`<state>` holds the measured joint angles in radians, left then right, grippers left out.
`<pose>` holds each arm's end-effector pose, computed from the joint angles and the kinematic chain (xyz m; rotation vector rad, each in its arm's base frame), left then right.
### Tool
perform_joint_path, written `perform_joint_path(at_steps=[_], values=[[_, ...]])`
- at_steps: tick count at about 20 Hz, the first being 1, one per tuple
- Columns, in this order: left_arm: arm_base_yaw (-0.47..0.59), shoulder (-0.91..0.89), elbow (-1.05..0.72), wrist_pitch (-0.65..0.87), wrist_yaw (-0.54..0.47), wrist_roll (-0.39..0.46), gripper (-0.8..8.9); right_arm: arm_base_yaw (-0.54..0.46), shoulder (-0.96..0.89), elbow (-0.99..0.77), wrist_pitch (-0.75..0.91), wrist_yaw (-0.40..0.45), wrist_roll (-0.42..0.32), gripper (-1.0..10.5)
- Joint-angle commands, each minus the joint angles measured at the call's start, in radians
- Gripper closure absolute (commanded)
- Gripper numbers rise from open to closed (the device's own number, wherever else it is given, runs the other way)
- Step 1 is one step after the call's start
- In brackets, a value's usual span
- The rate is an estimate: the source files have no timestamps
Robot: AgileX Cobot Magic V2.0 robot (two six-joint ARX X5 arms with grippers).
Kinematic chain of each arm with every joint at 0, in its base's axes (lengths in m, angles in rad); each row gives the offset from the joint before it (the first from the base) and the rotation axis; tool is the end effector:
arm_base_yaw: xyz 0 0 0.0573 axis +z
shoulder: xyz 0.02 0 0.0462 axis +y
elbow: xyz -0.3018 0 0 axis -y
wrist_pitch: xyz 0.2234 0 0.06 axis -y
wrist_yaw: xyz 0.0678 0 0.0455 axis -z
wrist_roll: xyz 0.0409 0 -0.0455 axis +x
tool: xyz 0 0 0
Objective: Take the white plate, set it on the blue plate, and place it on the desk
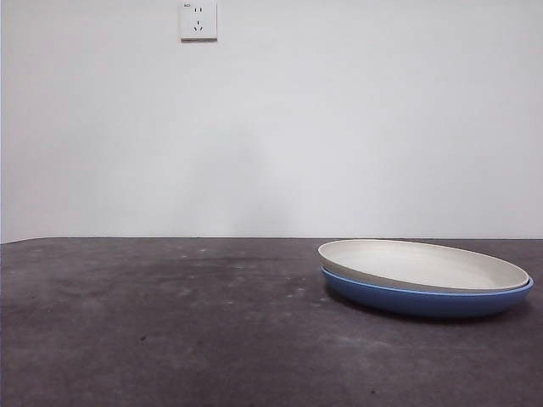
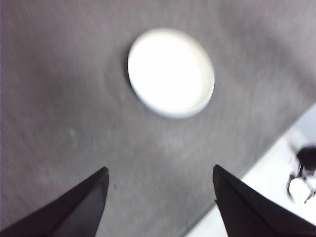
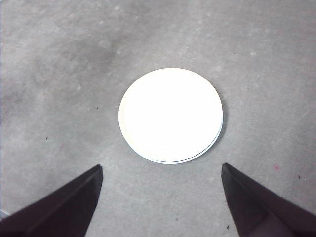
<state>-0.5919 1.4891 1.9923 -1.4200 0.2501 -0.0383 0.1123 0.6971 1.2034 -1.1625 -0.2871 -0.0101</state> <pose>0.1832 -0.1353 0.4793 0.1269 0.9434 -0.7625 0.0381 0.0160 0.3928 0.0480 0.6560 0.3882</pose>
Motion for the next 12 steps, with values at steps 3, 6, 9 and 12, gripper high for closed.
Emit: perform_joint_path(at_steps=[3, 6, 9, 12], values=[[-0.026, -0.095, -0.270, 0.257, 0.047, -0.013, 4.69, 0.004, 0.008, 0.018, 0.004, -0.002, 0.010, 5.6], [-0.026, -0.161, -0.468, 0.417, 0.085, -0.023, 4.70, 0.004, 0.008, 0.018, -0.001, -0.002, 0.011, 5.6], [-0.026, -0.249, -0.697, 0.637, 0.161, -0.047, 4.70, 0.004, 0.008, 0.018, -0.016, -0.003, 0.011, 5.6], [-0.026, -0.324, -0.888, 0.835, 0.271, -0.091, 4.70, 0.004, 0.008, 0.011, -0.033, -0.004, 0.012, 5.6]])
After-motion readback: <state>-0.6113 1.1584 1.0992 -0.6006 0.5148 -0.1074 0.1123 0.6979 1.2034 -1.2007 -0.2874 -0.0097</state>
